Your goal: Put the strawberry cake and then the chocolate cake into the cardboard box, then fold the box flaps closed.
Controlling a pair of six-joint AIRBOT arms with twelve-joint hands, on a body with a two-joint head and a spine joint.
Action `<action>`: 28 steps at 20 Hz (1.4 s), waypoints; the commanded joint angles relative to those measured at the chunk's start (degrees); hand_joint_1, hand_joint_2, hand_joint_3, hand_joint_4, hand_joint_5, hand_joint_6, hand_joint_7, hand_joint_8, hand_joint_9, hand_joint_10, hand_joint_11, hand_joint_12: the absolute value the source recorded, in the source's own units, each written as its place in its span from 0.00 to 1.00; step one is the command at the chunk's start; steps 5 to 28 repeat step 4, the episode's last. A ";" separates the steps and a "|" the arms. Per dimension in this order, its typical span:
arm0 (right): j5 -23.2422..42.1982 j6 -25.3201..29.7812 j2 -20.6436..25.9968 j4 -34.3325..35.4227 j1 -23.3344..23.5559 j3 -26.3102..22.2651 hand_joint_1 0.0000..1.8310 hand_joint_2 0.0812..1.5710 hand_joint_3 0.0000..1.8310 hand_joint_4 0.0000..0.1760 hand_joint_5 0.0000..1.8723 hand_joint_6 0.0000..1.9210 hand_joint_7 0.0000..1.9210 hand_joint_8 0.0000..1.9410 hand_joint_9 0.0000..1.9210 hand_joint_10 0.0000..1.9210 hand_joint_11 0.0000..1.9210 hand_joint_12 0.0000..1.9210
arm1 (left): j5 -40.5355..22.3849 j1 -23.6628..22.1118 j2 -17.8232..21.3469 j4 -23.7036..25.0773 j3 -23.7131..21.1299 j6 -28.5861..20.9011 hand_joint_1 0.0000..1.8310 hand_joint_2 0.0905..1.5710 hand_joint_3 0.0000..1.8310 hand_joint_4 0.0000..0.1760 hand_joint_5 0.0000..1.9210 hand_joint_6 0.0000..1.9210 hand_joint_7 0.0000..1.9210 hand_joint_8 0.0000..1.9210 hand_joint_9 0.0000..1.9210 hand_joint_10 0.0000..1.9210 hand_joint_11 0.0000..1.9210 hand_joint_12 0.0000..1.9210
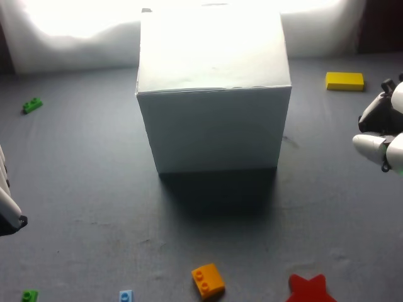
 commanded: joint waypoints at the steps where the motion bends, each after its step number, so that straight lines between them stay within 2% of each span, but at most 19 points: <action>1: 4.97 0.73 0.65 -2.27 -0.07 -0.02 0.09 1.00 0.05 0.00 0.53 0.87 0.65 0.81 0.63 0.94 0.63 1.00 | 0.51 -0.72 0.62 -4.35 0.19 -0.32 0.22 0.95 0.00 0.00 0.50 0.95 0.62 0.97 0.64 1.00 0.64 1.00; 4: 4.97 2.47 0.42 -6.74 -1.01 -0.01 0.06 1.00 0.06 0.00 0.53 0.88 0.64 0.78 0.62 0.92 0.62 1.00 | 0.46 -0.72 0.83 -4.35 0.27 -0.46 0.23 0.94 0.00 0.00 0.50 0.94 0.62 0.98 0.65 1.00 0.66 1.00; 28: 4.97 2.47 0.42 -6.74 -1.01 -0.01 0.06 1.00 0.06 0.00 0.53 0.88 0.64 0.78 0.62 0.92 0.62 1.00 | 0.46 -0.72 0.83 -4.35 0.27 -0.46 0.23 0.94 0.00 0.00 0.50 0.94 0.62 0.98 0.65 1.00 0.66 1.00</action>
